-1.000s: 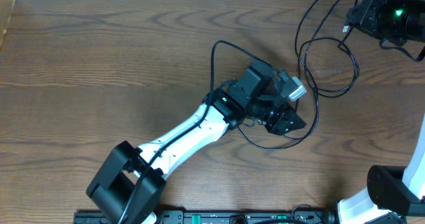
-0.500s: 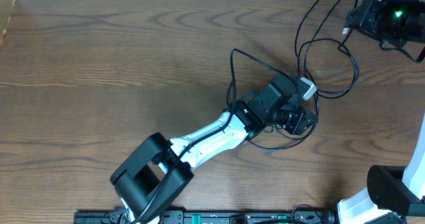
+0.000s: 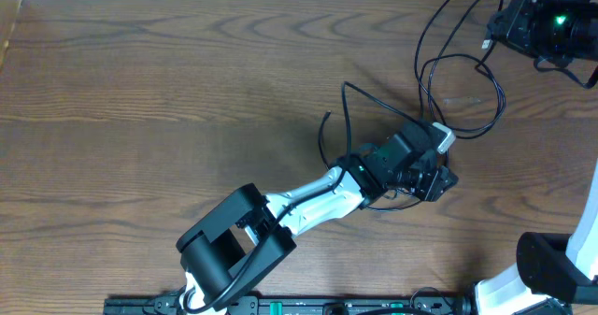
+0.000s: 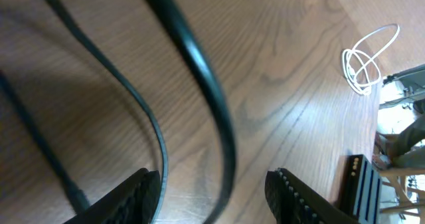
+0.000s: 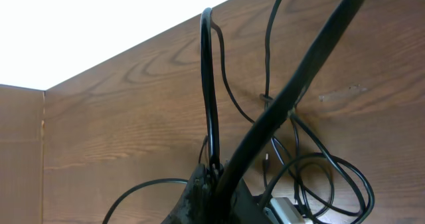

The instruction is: Untangle cables

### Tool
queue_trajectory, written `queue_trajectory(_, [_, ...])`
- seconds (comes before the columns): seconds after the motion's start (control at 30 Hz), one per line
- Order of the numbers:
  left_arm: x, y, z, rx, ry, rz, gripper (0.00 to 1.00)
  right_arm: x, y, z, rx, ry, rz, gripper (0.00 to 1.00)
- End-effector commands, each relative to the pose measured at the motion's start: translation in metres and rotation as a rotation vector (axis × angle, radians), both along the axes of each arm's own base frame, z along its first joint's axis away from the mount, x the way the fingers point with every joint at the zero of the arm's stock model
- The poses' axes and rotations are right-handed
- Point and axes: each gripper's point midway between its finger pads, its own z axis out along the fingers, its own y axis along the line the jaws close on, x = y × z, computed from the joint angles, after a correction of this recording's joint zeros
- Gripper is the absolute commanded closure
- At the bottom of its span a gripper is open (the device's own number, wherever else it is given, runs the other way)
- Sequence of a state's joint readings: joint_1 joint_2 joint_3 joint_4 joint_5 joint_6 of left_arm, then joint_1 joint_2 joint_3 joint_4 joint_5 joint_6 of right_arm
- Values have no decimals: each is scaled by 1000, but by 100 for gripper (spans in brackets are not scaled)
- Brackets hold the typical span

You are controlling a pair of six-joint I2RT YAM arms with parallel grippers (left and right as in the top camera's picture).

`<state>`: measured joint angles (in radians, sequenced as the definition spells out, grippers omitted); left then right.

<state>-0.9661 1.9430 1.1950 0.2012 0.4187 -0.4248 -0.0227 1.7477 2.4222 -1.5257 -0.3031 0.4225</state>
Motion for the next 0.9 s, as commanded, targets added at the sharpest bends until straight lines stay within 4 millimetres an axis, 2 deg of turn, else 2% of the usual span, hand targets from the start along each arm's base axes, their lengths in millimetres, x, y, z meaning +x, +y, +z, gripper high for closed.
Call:
queue_trajectory(0.0, [3,-2,-1,-6,-4,13,68,-1,2,1,-11,-7,19,99])
queue_trajectory(0.03, [5,-1,-1,-6,1,30,81,-1,2,1,-11,-6,19,99])
queue_trajectory(0.07, [8,0,-2,-1,1,48,88,-1,2,1,-11,-6,19,99])
queue_trajectory(0.27, [21,7,-20,61,-27,127,92,-3,2,-1,-11,4,20,99])
queue_trajectory(0.33, [33,16,-27,106,-57,193,92,-4,1,-2,-19,9,26,99])
queue_trajectory(0.43, [55,41,-34,193,-105,274,92,-7,-9,-8,-66,33,-10,99])
queue_trajectory(0.53, [71,76,-35,290,-116,296,92,-10,-31,-15,-160,65,-91,99])
queue_trajectory(0.57, [80,101,-33,346,-108,336,92,-11,-45,-17,-212,75,-138,99])
queue_trajectory(0.63, [94,136,-26,414,-102,412,92,-12,-60,-18,-258,83,-188,99])
queue_trajectory(0.7, [109,173,-13,471,-115,475,92,-15,-78,-18,-296,92,-245,99])
queue_trajectory(0.87, [136,244,30,482,-129,632,92,-23,-121,-19,-303,118,-364,99])
